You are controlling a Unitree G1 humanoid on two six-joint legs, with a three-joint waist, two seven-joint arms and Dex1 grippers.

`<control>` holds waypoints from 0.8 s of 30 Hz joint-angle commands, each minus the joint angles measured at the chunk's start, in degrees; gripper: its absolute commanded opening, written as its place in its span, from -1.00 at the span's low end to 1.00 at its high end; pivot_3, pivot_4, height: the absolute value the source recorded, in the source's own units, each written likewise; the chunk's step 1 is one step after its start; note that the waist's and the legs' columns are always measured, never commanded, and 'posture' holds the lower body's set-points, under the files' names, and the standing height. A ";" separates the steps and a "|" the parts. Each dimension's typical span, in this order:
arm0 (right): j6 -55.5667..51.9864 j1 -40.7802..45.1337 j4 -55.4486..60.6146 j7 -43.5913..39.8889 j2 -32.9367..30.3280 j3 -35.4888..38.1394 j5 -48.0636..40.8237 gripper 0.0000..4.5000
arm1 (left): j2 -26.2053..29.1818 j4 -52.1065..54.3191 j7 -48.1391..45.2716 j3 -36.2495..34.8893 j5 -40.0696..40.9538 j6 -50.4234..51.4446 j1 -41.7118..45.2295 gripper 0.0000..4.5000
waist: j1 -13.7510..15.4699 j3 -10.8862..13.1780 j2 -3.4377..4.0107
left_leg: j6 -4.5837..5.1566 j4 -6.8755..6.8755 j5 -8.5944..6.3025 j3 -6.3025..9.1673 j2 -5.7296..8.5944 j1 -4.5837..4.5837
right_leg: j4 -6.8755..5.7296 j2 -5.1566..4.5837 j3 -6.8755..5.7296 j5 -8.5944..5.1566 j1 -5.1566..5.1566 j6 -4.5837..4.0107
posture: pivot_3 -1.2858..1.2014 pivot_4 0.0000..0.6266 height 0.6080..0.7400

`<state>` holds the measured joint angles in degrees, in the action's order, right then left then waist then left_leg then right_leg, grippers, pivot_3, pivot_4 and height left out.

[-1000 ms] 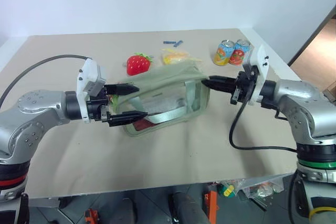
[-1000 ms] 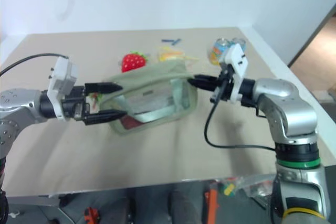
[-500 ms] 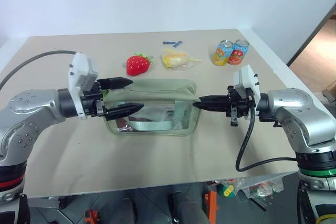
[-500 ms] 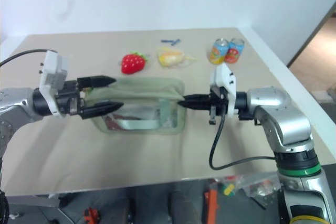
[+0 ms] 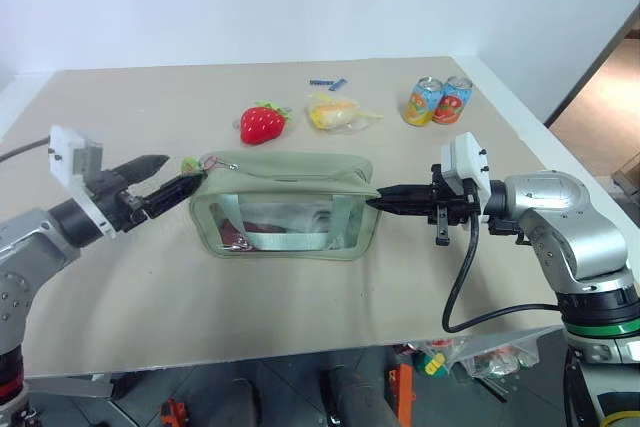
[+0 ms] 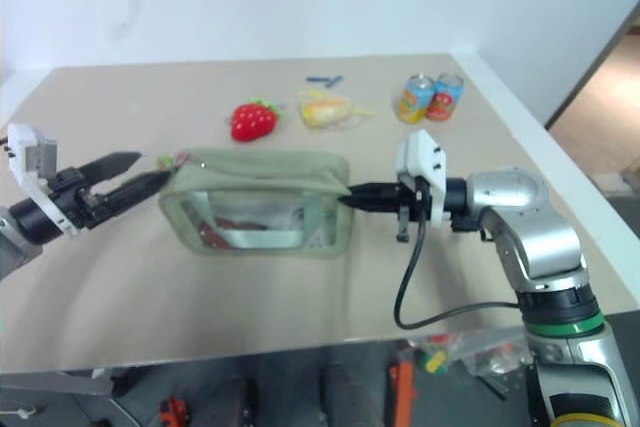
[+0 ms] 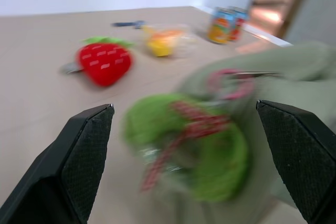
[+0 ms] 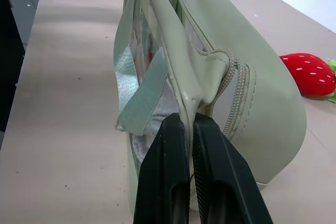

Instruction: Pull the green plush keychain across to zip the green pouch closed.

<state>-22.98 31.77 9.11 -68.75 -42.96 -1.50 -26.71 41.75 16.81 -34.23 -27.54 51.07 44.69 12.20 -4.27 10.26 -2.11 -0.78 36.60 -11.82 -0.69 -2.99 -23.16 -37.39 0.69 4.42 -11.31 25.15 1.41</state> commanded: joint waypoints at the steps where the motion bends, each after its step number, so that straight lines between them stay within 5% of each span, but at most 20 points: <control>1: 0.97 0.42 0.55 -0.22 0.31 -0.49 0.36 -0.99 | 0.49 -3.31 1.24 -0.83 -2.68 -1.66 0.99 1.00 | -0.04 0.00 0.00 | 0.00 0.00 0.00 0.00 0.00 0.01 | 0.00 0.00 0.01 0.02 0.01 -0.01 | 0.03 -0.52 1.00; 16: 1.46 -0.09 1.19 0.22 0.00 -0.66 1.45 -0.99 | 0.37 -15.49 -12.13 7.94 -7.08 -5.40 6.32 1.00 | -0.06 0.00 0.00 | 0.00 -0.05 0.00 0.00 -0.01 0.03 | 0.00 0.04 0.01 0.04 0.04 -0.06 | 0.03 -0.52 1.00; 24: 1.66 -0.53 1.42 0.38 -0.56 -0.25 1.78 -1.00 | -1.96 -20.49 -15.57 7.61 -5.49 -4.61 10.50 -0.12 | -0.05 0.00 0.00 | 0.00 -0.06 0.00 0.00 -0.01 0.01 | 0.00 0.04 0.02 0.05 0.04 -0.06 | 0.03 -0.52 1.00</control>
<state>-21.77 31.55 9.02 -68.36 -42.91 -1.88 -25.27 39.96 -4.00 -49.24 -18.48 44.05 40.04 21.43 -4.33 10.26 -2.11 -0.78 36.54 -11.82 -0.68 -3.00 -23.16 -37.39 0.72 4.44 -11.26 25.19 1.37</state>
